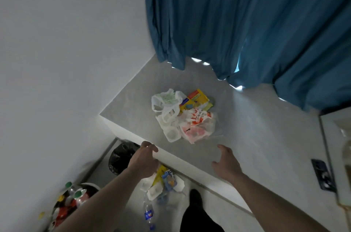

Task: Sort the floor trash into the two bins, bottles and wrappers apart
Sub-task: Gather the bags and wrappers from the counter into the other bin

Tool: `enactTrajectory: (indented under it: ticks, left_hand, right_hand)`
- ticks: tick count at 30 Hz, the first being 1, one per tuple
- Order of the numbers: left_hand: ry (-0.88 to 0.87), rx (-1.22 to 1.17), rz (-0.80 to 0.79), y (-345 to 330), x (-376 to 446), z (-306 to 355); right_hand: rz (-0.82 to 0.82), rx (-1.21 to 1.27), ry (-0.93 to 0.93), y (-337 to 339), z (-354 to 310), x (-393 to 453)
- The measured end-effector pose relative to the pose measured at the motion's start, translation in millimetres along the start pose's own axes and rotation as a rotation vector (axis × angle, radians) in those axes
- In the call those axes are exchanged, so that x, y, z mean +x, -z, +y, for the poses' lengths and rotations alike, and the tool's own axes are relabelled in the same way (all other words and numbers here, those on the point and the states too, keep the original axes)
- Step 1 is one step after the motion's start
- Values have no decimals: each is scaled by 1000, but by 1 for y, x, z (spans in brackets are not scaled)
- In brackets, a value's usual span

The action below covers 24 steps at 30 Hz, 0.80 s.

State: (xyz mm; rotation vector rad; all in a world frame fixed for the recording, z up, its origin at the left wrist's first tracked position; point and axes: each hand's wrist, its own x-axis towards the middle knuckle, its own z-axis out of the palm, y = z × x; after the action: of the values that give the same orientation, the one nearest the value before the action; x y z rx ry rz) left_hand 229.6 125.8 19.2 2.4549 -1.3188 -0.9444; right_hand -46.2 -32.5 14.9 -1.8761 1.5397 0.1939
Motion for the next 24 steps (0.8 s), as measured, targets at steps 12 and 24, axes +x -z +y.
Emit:
enactTrajectory:
  ticks: [12,24]
  left_hand:
    - [168,-11,56,0,110,51]
    - [272,34,26,13,209,66]
  right_hand:
    - [-85,-35,102,48,-16,187]
    - [-169,-94,156,33,-26,321]
